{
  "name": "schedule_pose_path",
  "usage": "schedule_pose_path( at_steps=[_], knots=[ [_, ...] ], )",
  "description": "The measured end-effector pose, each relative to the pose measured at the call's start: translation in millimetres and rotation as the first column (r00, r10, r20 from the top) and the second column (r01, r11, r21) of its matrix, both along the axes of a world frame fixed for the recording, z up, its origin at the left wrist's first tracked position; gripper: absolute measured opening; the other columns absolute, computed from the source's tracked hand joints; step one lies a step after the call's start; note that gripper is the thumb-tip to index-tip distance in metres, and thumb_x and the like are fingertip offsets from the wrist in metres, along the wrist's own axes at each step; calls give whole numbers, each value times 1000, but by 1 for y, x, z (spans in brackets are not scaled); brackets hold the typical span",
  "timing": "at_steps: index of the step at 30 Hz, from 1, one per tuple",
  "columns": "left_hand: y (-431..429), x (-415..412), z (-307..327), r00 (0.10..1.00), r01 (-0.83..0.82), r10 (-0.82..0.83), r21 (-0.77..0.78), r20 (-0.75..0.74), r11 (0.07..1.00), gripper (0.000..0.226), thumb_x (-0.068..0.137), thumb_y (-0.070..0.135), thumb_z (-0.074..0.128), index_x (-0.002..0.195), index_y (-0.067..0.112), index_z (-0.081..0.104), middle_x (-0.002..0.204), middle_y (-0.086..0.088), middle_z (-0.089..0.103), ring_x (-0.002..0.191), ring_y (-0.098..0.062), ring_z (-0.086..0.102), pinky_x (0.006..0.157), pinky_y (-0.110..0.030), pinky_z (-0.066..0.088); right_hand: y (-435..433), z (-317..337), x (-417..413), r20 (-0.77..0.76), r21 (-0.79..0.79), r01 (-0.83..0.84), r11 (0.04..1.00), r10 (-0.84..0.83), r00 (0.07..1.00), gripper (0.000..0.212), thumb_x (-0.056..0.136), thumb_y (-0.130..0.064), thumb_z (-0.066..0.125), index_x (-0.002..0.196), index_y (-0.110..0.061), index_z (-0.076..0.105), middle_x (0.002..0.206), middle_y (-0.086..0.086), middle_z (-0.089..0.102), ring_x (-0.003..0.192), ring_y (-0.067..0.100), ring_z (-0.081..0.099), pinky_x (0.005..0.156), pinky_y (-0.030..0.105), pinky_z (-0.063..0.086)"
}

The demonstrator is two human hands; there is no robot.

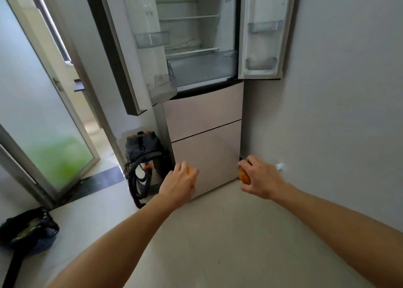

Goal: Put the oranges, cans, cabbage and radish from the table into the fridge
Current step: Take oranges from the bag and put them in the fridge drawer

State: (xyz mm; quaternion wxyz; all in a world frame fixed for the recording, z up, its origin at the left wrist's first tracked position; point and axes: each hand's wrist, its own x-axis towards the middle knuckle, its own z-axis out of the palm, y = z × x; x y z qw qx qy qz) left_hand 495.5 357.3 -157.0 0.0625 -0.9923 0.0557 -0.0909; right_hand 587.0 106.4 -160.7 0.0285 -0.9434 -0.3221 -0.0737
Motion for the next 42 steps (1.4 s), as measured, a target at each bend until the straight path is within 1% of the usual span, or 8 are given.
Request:
schedule_pose_path(
  at_steps=[5,11,14,21,29,32,36,42],
  knots=[
    [1,126,15,1000,-11,11,-2,3,1000,40,93,28,47,131,17,42,124,-12,42,110,-30,43,83,-37,45,3,14,130,-1,19,19,1000,-19,1000,58,77,-51,63,124,-25,43,117,0,46,105,20,47,74,32,49],
    [20,248,48,991,-36,44,-67,124,997,38,92,28,50,128,17,45,119,-11,43,105,-30,44,76,-36,45,30,55,266,47,71,-8,997,4,999,61,78,-53,63,128,-29,39,119,-1,45,108,21,47,76,31,46],
    [40,304,61,984,-42,55,-80,169,996,40,92,30,52,130,19,43,122,-9,41,107,-28,43,76,-33,44,53,66,323,56,84,-53,995,49,997,60,77,-53,64,127,-31,38,119,-1,46,108,20,47,79,33,49],
    [103,455,125,927,-35,73,-109,368,993,43,90,30,57,130,19,45,120,-10,42,105,-29,44,76,-39,48,115,114,464,214,127,-106,986,78,974,66,76,-53,67,132,-30,40,120,-1,46,107,20,48,73,28,37],
    [166,610,205,879,-16,114,-211,463,977,45,87,28,62,128,17,48,122,-13,41,110,-33,43,75,-45,49,183,184,602,312,248,-139,959,57,948,66,73,-52,67,130,-29,44,119,-1,50,108,22,51,75,34,48],
    [186,659,220,854,-29,171,-283,491,959,42,87,26,63,126,16,50,119,-14,42,107,-32,43,75,-42,46,205,215,650,365,275,-175,945,66,929,68,73,-49,68,132,-27,45,120,0,52,110,22,50,74,32,43],
    [215,717,226,873,-122,258,-328,413,937,40,87,27,61,124,16,49,117,-14,42,105,-33,43,79,-44,48,246,253,720,342,245,-218,945,126,931,63,73,-49,69,128,-26,46,115,3,53,103,24,53,79,38,48],
    [262,788,229,943,-284,316,-248,102,926,51,80,29,70,126,21,49,117,-9,47,104,-30,52,82,-38,46,318,264,809,205,10,-318,948,310,929,50,70,-49,70,110,-24,52,103,2,57,91,26,57,71,35,48]
  ],
)
